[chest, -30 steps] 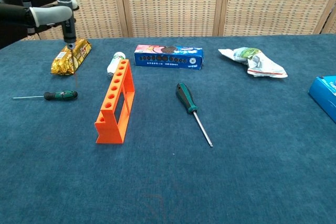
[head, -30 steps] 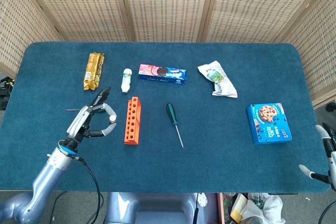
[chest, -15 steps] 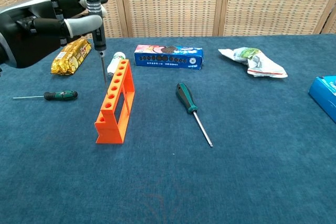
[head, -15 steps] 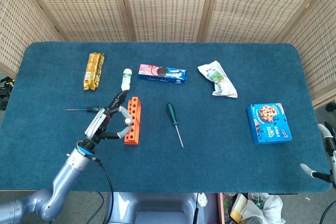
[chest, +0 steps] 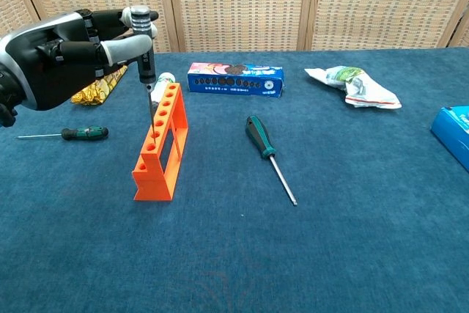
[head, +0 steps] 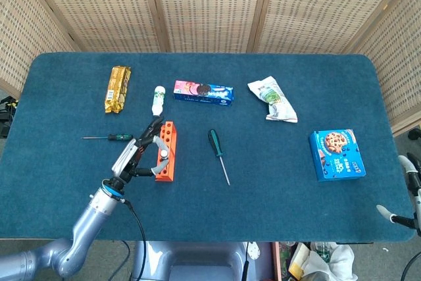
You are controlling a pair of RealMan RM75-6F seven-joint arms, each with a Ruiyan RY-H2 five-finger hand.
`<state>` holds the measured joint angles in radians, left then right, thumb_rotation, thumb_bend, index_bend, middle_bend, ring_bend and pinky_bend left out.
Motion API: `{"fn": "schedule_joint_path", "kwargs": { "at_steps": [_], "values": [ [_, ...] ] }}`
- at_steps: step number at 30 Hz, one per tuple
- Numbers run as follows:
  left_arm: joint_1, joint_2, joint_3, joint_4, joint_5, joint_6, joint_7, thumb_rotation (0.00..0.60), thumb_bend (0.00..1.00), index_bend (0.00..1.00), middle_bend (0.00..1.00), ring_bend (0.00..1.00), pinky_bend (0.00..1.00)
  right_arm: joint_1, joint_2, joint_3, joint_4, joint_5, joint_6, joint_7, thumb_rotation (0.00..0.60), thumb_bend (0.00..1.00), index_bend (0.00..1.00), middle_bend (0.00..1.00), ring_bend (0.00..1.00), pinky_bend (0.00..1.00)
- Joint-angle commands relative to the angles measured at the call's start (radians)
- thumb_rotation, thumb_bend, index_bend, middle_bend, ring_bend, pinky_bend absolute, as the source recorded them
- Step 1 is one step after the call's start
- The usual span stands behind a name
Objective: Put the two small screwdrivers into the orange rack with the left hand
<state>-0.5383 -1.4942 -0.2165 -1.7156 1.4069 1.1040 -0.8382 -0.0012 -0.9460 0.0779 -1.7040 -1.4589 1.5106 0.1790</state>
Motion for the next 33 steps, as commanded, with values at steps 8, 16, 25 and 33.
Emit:
{"fn": "schedule_joint_path", "kwargs": {
  "at_steps": [8,16,25,33],
  "values": [
    [-0.002,0.011,0.004,0.007,0.003,0.002,-0.007,0.600,0.48,0.64,0.00,0.00,0.00,-0.002,0.001,0.000,0.001,-0.001,0.004,0.004,0.600,0.00,0.00,0.00,0.00,0.00],
    [0.002,0.029,0.006,-0.003,0.003,0.006,-0.014,0.600,0.48,0.64,0.00,0.00,0.00,-0.001,0.000,0.000,-0.001,-0.001,0.002,-0.001,0.600,0.00,0.00,0.00,0.00,0.00],
    [-0.011,0.014,0.004,0.004,-0.010,-0.012,-0.010,0.600,0.48,0.64,0.00,0.00,0.00,-0.003,0.003,0.000,-0.002,-0.003,0.005,0.003,0.600,0.00,0.00,0.00,0.00,0.00],
    [-0.013,-0.007,0.011,0.022,-0.020,-0.016,0.001,0.600,0.48,0.64,0.00,0.00,0.00,-0.003,0.006,0.001,0.002,-0.002,0.005,0.016,0.600,0.00,0.00,0.00,0.00,0.00]
  ]
}}
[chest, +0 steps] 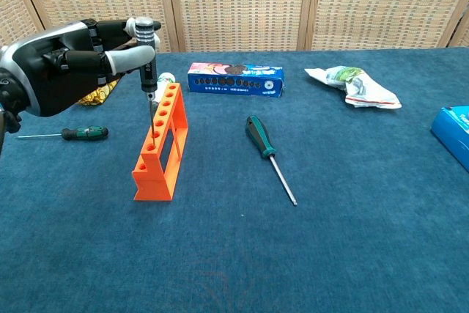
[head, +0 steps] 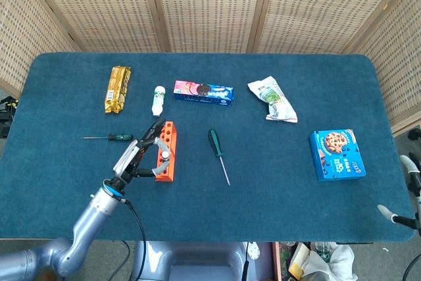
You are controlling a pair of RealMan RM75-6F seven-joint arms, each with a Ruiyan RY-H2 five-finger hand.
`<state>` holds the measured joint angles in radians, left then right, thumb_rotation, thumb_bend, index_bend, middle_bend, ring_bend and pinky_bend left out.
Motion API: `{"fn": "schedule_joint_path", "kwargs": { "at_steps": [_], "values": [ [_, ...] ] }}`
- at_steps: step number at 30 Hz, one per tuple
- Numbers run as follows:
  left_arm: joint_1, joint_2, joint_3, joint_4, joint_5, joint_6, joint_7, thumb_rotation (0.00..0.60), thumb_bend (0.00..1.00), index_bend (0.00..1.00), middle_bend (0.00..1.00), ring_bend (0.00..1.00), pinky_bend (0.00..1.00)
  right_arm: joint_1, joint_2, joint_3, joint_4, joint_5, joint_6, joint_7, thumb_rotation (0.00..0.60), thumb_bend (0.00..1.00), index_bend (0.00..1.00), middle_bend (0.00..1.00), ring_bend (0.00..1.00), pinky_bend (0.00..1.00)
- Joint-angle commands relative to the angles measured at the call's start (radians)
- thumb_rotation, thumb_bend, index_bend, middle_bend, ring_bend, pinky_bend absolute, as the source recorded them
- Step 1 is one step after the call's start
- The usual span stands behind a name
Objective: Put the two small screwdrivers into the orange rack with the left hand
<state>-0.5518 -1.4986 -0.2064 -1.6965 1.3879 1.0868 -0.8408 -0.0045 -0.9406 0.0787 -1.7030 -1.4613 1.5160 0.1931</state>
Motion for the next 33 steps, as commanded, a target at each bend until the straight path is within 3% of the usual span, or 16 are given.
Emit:
{"fn": "schedule_joint_path", "kwargs": {
  "at_steps": [1,17,33],
  "values": [
    [0.001,-0.005,0.002,0.007,-0.001,0.002,0.009,0.600,0.48,0.64,0.00,0.00,0.00,0.000,0.001,0.000,0.001,0.000,0.000,0.003,0.600,0.00,0.00,0.00,0.00,0.00],
    [0.011,-0.071,0.043,0.115,-0.008,-0.020,0.003,0.600,0.49,0.65,0.00,0.00,0.00,-0.001,0.005,-0.001,0.001,-0.003,-0.001,0.013,0.600,0.00,0.00,0.00,0.00,0.00],
    [0.020,-0.105,0.055,0.157,-0.015,-0.013,0.086,0.600,0.50,0.65,0.00,0.00,0.00,-0.001,0.007,-0.001,0.001,-0.005,0.000,0.019,0.600,0.00,0.00,0.00,0.00,0.00]
  ]
}}
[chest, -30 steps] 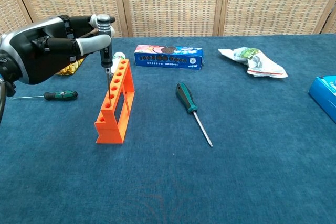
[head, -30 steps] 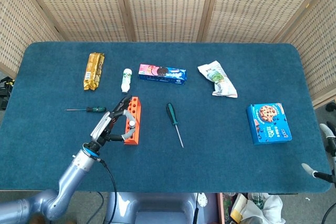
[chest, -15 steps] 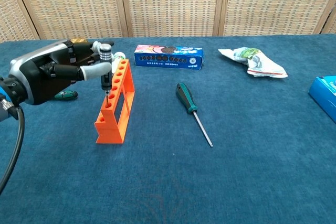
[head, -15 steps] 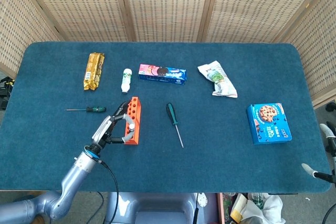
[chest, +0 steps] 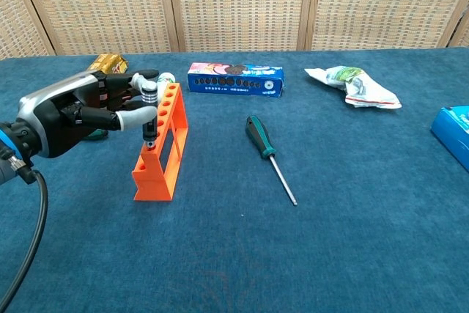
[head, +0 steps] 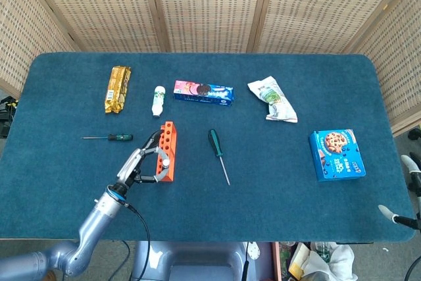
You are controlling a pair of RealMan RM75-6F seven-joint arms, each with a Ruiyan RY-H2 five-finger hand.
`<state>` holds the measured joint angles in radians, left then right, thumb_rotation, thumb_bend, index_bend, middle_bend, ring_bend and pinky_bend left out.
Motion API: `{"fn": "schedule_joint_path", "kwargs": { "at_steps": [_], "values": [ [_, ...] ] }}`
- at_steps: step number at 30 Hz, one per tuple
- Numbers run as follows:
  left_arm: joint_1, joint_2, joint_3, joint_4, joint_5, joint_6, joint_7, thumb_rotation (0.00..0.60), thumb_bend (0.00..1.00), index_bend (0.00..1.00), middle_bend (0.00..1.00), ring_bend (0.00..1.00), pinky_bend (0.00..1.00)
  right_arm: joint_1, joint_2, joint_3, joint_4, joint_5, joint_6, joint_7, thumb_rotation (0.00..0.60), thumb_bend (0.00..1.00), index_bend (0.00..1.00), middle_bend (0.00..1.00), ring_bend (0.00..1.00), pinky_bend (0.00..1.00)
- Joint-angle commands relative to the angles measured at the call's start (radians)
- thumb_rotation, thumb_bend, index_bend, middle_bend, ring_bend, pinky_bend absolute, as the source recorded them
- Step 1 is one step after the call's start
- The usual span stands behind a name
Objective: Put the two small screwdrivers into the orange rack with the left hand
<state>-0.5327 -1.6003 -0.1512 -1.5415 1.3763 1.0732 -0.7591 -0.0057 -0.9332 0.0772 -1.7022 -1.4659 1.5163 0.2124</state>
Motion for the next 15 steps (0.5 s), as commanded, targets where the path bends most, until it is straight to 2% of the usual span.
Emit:
{"fn": "schedule_joint_path", "kwargs": {
  "at_steps": [1,8,13,15],
  "values": [
    [0.001,-0.005,-0.001,0.002,-0.004,0.000,0.006,0.600,0.50,0.65,0.00,0.00,0.00,0.000,0.000,0.000,0.000,0.000,0.000,-0.001,0.600,0.00,0.00,0.00,0.00,0.00],
    [0.007,-0.009,0.003,0.008,-0.003,0.004,0.046,0.600,0.50,0.59,0.00,0.00,0.00,0.000,0.000,0.000,0.000,0.000,0.000,-0.002,0.600,0.00,0.00,0.00,0.00,0.00],
    [0.009,0.000,0.007,0.003,0.002,0.003,0.062,0.600,0.45,0.38,0.00,0.00,0.00,0.000,0.000,0.000,-0.001,0.000,0.000,-0.002,0.600,0.00,0.00,0.00,0.00,0.00],
    [0.010,0.007,0.008,-0.004,0.005,0.002,0.063,0.600,0.41,0.33,0.00,0.00,0.00,0.000,0.000,0.000,-0.001,-0.001,0.000,-0.002,0.600,0.00,0.00,0.00,0.00,0.00]
  ]
}}
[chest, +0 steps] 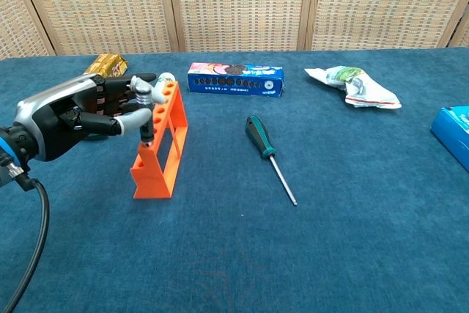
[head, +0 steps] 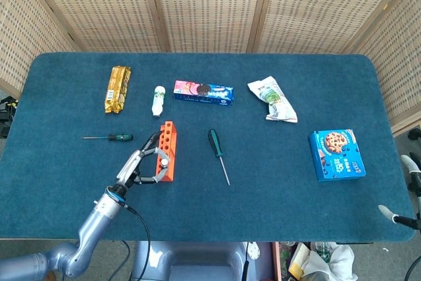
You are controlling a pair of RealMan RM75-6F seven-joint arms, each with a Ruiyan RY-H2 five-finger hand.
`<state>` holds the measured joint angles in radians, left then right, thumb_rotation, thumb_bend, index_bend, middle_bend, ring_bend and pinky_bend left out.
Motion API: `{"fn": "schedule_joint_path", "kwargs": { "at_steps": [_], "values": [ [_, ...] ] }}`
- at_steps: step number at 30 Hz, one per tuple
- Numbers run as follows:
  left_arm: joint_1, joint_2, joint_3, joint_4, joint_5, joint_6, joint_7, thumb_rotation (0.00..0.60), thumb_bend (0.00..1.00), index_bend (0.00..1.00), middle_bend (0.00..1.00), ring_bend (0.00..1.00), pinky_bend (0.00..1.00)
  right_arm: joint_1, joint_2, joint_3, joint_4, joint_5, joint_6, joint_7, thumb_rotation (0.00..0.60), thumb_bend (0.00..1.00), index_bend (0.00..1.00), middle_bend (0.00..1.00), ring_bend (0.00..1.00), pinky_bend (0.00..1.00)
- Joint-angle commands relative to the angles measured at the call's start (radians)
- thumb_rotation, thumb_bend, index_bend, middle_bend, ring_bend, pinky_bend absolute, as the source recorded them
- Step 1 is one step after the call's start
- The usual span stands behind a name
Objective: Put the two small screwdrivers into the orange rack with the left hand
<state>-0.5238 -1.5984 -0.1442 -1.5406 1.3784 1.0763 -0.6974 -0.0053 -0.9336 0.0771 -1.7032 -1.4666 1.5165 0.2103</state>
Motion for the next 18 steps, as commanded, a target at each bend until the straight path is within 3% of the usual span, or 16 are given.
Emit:
{"fn": "schedule_joint_path", "kwargs": {
  "at_steps": [1,4,11,18],
  "values": [
    [0.001,0.009,0.002,-0.008,0.004,-0.001,0.002,0.600,0.38,0.31,0.00,0.00,0.00,0.000,0.000,0.000,0.000,-0.001,0.000,0.000,0.600,0.00,0.00,0.00,0.00,0.00],
    [0.003,0.021,0.004,-0.018,0.010,-0.001,0.000,0.600,0.31,0.29,0.00,0.00,0.00,0.000,0.000,-0.001,-0.001,-0.002,0.001,-0.001,0.600,0.00,0.00,0.00,0.00,0.00],
    [0.019,0.073,0.005,-0.065,0.044,0.031,-0.022,0.600,0.29,0.23,0.00,0.00,0.00,-0.001,0.002,-0.001,-0.002,-0.003,0.004,0.002,0.600,0.00,0.00,0.00,0.00,0.00],
    [0.052,0.234,0.014,-0.202,0.143,0.118,-0.006,0.600,0.33,0.16,0.00,0.00,0.00,-0.004,0.004,-0.003,-0.005,-0.011,0.011,0.005,0.600,0.00,0.00,0.00,0.00,0.00]
  ]
}}
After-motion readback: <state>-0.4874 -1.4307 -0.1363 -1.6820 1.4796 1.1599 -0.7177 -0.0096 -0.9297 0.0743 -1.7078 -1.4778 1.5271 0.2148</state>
